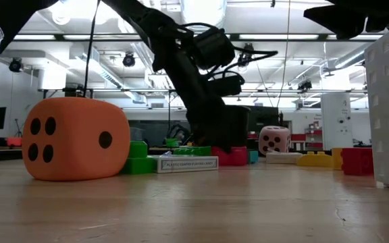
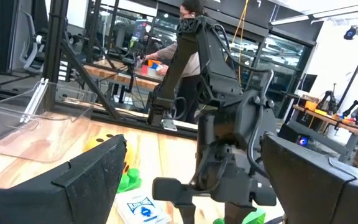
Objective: Pick & Place Toys
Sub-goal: Put the top red game piece into the white bin
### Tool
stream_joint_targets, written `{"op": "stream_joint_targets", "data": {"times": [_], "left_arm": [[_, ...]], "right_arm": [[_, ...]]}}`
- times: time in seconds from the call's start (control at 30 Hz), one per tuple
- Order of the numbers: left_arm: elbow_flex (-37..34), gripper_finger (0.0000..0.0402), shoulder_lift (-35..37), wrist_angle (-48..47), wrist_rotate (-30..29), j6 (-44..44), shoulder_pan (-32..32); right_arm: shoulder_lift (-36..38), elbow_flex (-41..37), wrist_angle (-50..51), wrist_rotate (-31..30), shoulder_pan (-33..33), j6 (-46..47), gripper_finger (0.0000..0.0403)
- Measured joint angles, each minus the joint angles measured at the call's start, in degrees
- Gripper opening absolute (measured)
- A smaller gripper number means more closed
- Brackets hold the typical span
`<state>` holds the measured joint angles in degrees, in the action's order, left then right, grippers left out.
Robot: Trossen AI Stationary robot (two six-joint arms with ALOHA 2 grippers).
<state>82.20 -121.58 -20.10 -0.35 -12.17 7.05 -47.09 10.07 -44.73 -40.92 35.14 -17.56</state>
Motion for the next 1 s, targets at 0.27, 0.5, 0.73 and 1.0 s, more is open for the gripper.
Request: {"op": "stream_joint_targets", "data": {"times": [0.27,0.5,0.73,1.0], "left_arm": [[0.2,0.0271,0.6,-2.8,0.8,-1.6,-0.7],[0.2,0.0268,0.1,-4.1,2.0,-1.5,-1.1],[0.2,0.0197,0.1,-4.4,1.9,-1.5,-2.1],[0.3,0.0061,0.3,-4.6,2.0,-1.3,-2.3]], "right_arm": [[0.0,0.0,0.3,0.0,0.0,0.0,0.0362],[0.0,0.0,0.4,0.0,0.0,0.2,0.0362],[0.0,0.0,0.4,0.0,0.0,0.2,0.0362],[0.0,0.0,0.7,0.0,0.0,0.7,0.0362]]}}
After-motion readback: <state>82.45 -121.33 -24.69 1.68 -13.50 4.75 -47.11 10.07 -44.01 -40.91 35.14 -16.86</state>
